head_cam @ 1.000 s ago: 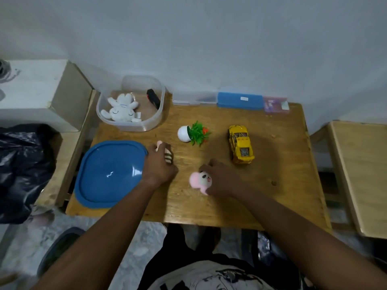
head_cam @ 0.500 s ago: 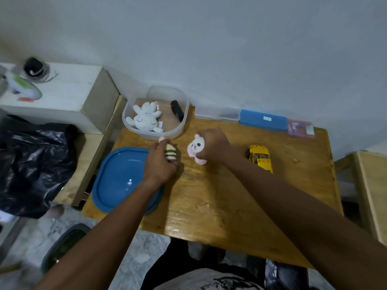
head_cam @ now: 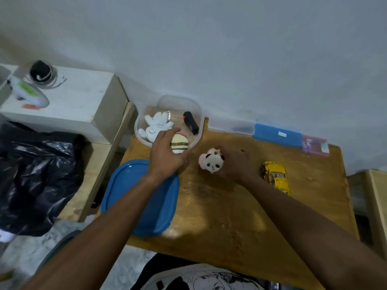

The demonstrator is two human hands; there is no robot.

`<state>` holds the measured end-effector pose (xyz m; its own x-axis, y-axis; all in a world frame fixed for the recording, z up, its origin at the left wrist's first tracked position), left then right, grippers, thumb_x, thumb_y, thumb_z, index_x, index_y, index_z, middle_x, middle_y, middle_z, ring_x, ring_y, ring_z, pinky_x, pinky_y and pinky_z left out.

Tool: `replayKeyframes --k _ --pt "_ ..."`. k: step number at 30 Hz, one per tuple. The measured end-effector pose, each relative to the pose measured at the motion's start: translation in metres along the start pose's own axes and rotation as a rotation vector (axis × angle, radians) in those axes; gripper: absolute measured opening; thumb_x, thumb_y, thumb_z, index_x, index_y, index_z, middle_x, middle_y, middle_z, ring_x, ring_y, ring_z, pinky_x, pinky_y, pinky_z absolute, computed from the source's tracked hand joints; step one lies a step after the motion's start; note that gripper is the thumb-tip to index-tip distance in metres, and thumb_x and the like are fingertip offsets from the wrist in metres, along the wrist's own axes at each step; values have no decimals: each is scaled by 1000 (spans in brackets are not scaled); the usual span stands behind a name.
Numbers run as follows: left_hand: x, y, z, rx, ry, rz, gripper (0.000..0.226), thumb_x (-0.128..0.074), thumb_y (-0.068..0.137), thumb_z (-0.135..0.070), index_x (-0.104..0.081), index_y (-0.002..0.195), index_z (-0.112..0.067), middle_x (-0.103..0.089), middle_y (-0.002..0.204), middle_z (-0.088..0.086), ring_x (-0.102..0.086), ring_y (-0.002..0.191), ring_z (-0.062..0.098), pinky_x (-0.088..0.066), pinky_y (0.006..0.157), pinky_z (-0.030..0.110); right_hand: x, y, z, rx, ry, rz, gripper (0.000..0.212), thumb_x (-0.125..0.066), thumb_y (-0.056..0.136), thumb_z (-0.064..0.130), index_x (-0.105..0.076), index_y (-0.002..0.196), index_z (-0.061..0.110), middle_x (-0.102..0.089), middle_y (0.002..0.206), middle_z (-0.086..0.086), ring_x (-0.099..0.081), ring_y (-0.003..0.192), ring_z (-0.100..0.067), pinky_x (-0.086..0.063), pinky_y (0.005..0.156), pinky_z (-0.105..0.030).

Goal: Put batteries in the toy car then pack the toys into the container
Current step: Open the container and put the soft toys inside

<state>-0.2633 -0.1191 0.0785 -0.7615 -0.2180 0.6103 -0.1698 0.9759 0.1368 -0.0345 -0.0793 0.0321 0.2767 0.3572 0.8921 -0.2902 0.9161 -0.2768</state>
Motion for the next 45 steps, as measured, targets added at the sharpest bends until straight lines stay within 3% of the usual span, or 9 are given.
replayKeyframes --k 3,7,15,21,28,31,36,40,45 --pt "13 21 3 2 -54 -39 66 -80 72 -24 -57 133 -19 -59 123 1 -54 114 16 -47 97 31 22 4 10 -74 277 -196 72 -75 64 66 -49 124 36 -66 101 11 -62 95 -14 -51 91 -45" --pt "25 55 16 60 -59 -66 61 -80 73 -25 -58 130 -21 -59 119 0 -55 111 17 -44 93 26 60 28 39 -106 499 -337 72 -79 63 58 -46 124 40 -65 98 14 -64 93 -13 -56 83 -41" --pt "39 104 64 250 -94 -89 67 -77 63 -45 -60 125 -25 -66 112 3 -64 101 21 -57 86 43 66 96 114 112 69 -330 74 -73 62 55 -46 128 38 -71 96 9 -68 95 -21 -47 84 -38" --pt "48 158 79 259 -166 -79 63 -78 69 -37 -59 127 -25 -64 110 5 -66 95 21 -60 81 43 25 116 128 327 -385 -255 78 -71 71 53 -42 141 34 -64 118 -2 -58 107 -29 -36 85 -44" --pt "-4 185 80 132 -43 194 59 -74 84 -22 -54 139 -17 -49 136 14 -50 120 25 -33 91 14 2 113 125 247 -428 -68 109 -51 68 84 -17 153 25 -43 141 -8 -40 126 -32 -28 100 -51" --pt "-13 186 85 118 -59 215 57 -74 86 -18 -54 139 -19 -42 136 15 -48 120 23 -28 89 7 6 109 129 236 -284 33 86 -30 84 80 -17 154 30 -24 158 -2 -20 142 -33 -12 112 -55" --pt "-9 190 86 88 58 119 51 -78 81 -37 -64 128 -24 -45 122 9 -55 107 23 -48 92 29 13 93 129 347 -325 -274 33 -54 86 47 -64 115 33 -61 121 2 -43 123 -32 -28 94 -46" --pt "-10 193 85 38 183 209 43 -69 87 -37 -69 128 -24 -61 124 11 -60 110 27 -44 88 31 -6 94 129 311 -315 -235 26 -57 86 45 -74 104 36 -68 96 11 -45 107 -23 -27 88 -42" --pt "-15 192 93 63 149 390 56 -58 96 -32 -47 149 -21 -56 144 12 -53 127 28 -37 99 28 -5 108 126 320 -231 -157 30 -61 84 50 -72 110 41 -68 105 10 -48 101 -22 -23 84 -39"
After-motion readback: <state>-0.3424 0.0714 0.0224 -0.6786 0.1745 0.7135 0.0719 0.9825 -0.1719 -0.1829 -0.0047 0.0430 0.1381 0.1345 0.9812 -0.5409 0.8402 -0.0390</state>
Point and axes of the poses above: each hand's wrist, its own y-axis towards the middle knuckle, its own x-axis out of the back of the hand, z = x × y, the point moved 4 cm from there along y, towards the middle knuckle
